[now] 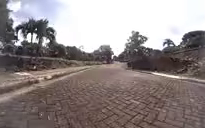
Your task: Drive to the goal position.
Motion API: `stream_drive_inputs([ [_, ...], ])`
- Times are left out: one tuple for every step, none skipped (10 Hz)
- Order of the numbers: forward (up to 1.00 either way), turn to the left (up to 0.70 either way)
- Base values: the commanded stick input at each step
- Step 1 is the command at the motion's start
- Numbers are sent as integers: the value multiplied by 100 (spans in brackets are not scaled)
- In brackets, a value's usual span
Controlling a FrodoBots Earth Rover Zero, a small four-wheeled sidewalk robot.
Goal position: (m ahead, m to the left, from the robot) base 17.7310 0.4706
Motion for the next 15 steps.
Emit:
stream_drive_inputs([
  [70, 0],
  [70, 0],
  [70, 0],
  [70, 0],
  [70, 0],
  [70, 0],
  [70, 0],
  [70, 0],
  [70, 0],
  [70, 0],
  [70, 0],
  [70, 0],
  [70, -12],
  [70, -27],
  [70, -21],
])
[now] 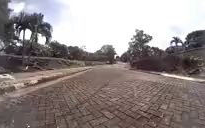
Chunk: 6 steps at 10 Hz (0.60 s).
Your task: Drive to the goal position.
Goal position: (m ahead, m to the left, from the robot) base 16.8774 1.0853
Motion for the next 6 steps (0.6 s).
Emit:
stream_drive_inputs([
  [70, -7],
  [70, 0],
  [70, 0],
  [70, 0],
  [70, 0],
  [70, -17],
])
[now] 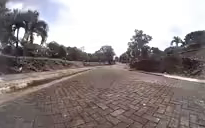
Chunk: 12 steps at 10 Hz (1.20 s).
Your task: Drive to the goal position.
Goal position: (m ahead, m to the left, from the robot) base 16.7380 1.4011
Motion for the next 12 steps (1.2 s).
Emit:
stream_drive_inputs([
  [70, -10],
  [70, 0],
  [70, 0],
  [70, 0],
  [70, 0],
  [70, 0],
  [70, 0],
  [70, 0],
  [70, 0],
  [70, 0],
  [70, 0],
  [70, 0],
])
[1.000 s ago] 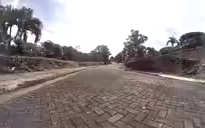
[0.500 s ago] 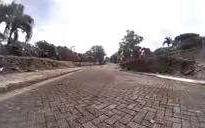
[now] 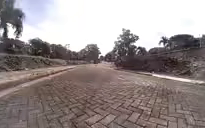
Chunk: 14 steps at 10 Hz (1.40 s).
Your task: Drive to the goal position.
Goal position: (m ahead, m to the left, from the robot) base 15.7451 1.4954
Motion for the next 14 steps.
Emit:
stream_drive_inputs([
  [70, 0],
  [70, 0],
  [70, 0],
  [70, 0],
  [70, 0],
  [70, 0],
  [70, 0],
  [70, 0],
  [70, 0],
  [70, 0],
  [70, 0],
  [70, 0],
  [70, 0],
  [70, 0],
])
